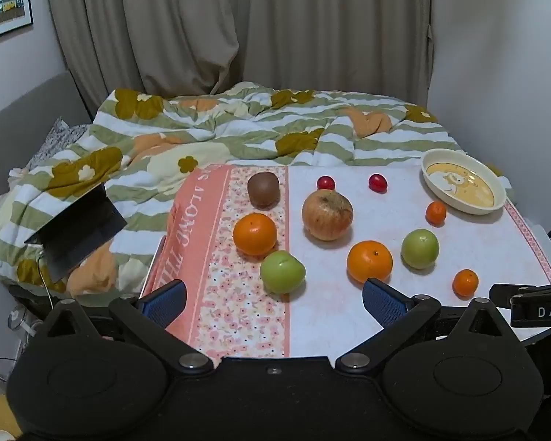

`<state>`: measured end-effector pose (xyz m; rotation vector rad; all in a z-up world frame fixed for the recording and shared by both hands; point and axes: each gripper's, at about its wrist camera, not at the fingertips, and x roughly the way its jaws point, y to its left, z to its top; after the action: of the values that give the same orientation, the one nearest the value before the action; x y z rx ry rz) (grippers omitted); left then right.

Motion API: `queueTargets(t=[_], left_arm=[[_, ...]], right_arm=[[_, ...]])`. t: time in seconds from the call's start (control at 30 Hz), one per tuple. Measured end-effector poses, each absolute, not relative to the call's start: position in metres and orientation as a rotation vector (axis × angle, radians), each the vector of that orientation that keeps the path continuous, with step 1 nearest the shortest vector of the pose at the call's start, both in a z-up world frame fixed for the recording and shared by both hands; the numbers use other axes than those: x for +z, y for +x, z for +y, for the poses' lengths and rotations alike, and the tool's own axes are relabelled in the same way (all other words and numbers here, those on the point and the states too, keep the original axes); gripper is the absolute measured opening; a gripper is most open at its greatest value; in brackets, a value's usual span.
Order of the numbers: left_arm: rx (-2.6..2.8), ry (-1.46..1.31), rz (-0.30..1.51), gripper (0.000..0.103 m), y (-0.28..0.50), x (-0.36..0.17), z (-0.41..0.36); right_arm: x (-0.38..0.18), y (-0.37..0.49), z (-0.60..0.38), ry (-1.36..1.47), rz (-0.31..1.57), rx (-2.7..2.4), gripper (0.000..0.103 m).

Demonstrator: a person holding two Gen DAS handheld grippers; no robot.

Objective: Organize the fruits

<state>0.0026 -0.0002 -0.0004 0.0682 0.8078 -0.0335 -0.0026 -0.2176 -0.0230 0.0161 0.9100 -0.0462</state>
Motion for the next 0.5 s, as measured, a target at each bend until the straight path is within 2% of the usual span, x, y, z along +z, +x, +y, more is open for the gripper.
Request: queueTargets(t=[0.5], left_arm=[[-0.019,0.091,0.751,0.103,-0.001,0.003,-0.005]], right_arm=[[-0.023,0.0,-0.221,0.026,0.912,-0.04,0.103]])
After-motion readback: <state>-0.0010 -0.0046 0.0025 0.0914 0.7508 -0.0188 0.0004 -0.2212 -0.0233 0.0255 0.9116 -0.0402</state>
